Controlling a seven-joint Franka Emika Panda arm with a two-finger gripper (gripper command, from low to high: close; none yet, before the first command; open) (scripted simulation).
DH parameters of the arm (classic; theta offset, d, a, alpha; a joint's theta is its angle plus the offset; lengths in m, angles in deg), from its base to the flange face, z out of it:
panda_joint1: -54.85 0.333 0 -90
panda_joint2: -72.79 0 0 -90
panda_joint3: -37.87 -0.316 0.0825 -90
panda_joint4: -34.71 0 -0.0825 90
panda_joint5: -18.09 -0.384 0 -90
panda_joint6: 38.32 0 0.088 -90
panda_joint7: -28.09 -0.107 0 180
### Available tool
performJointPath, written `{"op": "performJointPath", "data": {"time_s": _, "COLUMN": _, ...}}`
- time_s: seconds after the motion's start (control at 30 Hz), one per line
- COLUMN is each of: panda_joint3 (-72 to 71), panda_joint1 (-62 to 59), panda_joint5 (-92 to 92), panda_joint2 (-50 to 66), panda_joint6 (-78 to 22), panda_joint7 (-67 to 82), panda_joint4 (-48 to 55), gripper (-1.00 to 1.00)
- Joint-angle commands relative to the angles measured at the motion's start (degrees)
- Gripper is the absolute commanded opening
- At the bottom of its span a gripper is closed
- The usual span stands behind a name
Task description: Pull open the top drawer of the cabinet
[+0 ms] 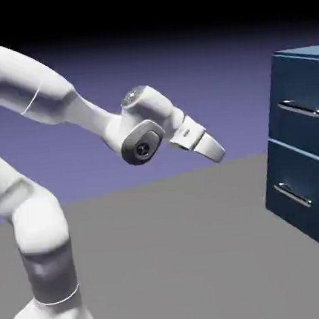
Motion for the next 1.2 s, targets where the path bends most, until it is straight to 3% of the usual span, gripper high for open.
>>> {"op": "performJointPath", "data": {"time_s": 0.0, "panda_joint3": -1.35, "panda_joint1": -1.01, "panda_joint5": 2.45, "panda_joint2": 1.43, "panda_joint6": -0.47, "panda_joint7": 2.5, "panda_joint4": 0.85, "gripper": 0.0}}
{"op": "performJointPath", "data": {"time_s": 1.17, "panda_joint3": -48.57, "panda_joint1": -36.42, "panda_joint5": 87.93, "panda_joint2": 51.46, "panda_joint6": -16.73, "panda_joint7": 89.71, "panda_joint4": 30.41, "gripper": 0.0}}
